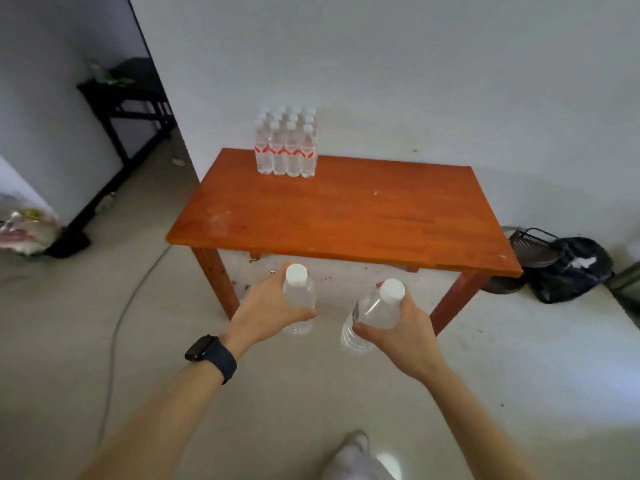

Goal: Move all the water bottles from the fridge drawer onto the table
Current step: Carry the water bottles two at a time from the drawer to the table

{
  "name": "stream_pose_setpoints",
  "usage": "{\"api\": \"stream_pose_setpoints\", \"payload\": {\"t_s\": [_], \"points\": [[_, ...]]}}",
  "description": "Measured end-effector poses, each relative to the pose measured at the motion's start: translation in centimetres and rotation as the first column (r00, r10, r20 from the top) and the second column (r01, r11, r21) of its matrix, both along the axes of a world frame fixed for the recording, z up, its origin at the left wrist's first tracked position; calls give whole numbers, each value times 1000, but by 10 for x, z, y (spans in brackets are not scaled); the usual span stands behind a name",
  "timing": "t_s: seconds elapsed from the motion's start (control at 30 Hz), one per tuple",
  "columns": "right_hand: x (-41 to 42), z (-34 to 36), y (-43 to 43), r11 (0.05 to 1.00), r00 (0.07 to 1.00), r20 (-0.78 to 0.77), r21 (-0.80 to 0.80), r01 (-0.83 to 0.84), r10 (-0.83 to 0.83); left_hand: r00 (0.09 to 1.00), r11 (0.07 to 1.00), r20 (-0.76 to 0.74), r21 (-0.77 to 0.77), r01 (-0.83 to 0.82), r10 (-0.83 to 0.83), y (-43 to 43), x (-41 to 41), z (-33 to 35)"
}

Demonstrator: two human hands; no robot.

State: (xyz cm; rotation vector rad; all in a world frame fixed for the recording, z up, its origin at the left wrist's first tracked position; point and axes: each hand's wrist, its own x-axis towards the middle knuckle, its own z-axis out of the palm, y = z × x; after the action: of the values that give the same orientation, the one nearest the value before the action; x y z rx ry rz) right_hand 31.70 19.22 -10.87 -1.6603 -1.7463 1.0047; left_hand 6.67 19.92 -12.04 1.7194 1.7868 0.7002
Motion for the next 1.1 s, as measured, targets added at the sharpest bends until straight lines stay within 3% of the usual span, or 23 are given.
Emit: {"api": "stream_pose_setpoints", "payload": {"t_s": [0.63,0.8,1.1], "points": [[-170,-66,325,966,979,40,-173,-191,200,959,954,17,-112,-279,283,271,-161,-55],[-207,-86,387,955,974,68,-221,-198,218,958,945,36,-178,-275,285,333,-193,-77],[-289,-114,485,957,988,85,-270,-103,131,988,963,61,-239,-122,140,470,-261,-107]]}}
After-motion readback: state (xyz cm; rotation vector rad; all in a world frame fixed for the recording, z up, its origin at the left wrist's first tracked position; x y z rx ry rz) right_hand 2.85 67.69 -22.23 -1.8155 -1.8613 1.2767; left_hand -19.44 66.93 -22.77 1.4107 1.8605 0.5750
